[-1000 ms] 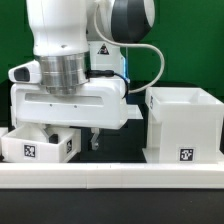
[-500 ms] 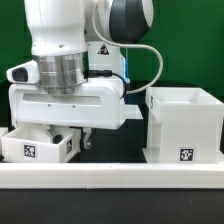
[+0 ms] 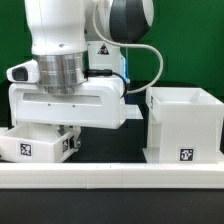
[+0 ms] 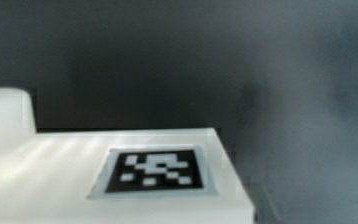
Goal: Assemble drawer
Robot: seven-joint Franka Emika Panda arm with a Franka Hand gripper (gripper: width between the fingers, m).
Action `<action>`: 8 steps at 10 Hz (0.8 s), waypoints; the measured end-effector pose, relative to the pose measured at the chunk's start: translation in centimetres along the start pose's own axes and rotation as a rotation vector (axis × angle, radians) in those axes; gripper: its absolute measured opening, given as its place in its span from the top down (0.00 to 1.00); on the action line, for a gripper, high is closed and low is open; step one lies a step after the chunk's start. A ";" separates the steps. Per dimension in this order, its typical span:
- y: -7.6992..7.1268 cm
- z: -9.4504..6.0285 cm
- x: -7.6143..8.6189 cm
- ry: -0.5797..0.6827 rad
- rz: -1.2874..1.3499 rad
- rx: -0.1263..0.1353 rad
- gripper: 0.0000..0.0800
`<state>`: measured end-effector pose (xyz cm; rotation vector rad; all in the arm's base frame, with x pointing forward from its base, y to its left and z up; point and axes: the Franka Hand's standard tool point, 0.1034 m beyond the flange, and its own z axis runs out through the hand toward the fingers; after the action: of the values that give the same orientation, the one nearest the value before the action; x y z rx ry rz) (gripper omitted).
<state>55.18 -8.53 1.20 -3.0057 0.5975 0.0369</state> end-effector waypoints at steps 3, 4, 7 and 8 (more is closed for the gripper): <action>-0.2 -0.3 -0.1 -0.009 -0.015 -0.001 0.95; -0.8 -1.4 -0.4 -0.026 -0.042 0.008 0.95; -1.5 -4.0 -1.0 -0.039 -0.228 0.030 0.95; -1.4 -4.1 -1.5 -0.044 -0.300 0.032 0.95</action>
Offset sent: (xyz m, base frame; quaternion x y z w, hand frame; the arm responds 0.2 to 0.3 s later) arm -0.0094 0.0139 0.0366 -0.0186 -0.0513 -0.0890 0.9945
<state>54.41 -6.99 5.41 -3.0176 0.1383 0.0748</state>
